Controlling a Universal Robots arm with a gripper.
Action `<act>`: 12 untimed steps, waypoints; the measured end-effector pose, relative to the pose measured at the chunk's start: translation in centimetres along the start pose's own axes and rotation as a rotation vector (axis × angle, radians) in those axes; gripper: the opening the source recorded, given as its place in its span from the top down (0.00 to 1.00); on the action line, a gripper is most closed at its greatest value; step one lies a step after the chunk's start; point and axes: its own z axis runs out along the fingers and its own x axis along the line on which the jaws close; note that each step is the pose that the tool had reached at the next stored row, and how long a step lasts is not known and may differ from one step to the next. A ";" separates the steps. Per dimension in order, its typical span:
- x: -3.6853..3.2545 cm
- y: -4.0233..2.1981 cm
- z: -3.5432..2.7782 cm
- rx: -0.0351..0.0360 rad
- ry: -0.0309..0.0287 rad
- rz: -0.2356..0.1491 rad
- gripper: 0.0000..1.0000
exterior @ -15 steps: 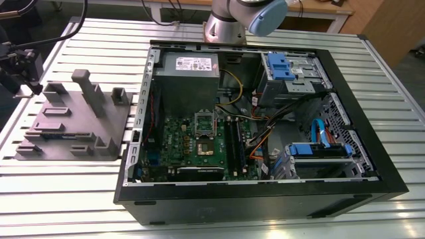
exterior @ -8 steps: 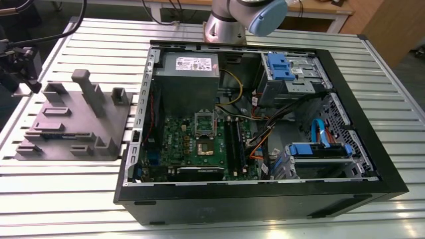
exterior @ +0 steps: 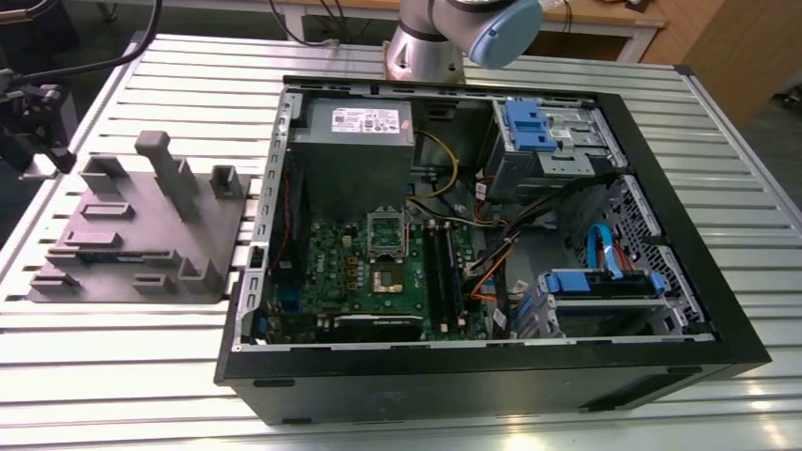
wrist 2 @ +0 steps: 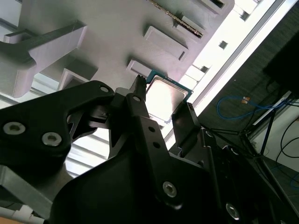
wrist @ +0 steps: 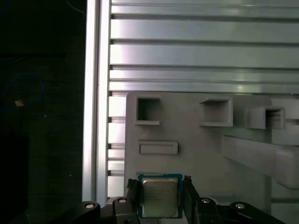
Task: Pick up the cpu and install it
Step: 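Pick up the cpu and move it towards the insertion slot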
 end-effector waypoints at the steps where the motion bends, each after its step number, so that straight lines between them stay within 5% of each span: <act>1: 0.00 0.00 -0.06 0.0001 0.0001 0.000 0.53; 12: -0.01 0.03 -0.66 0.0000 0.0000 0.000 0.53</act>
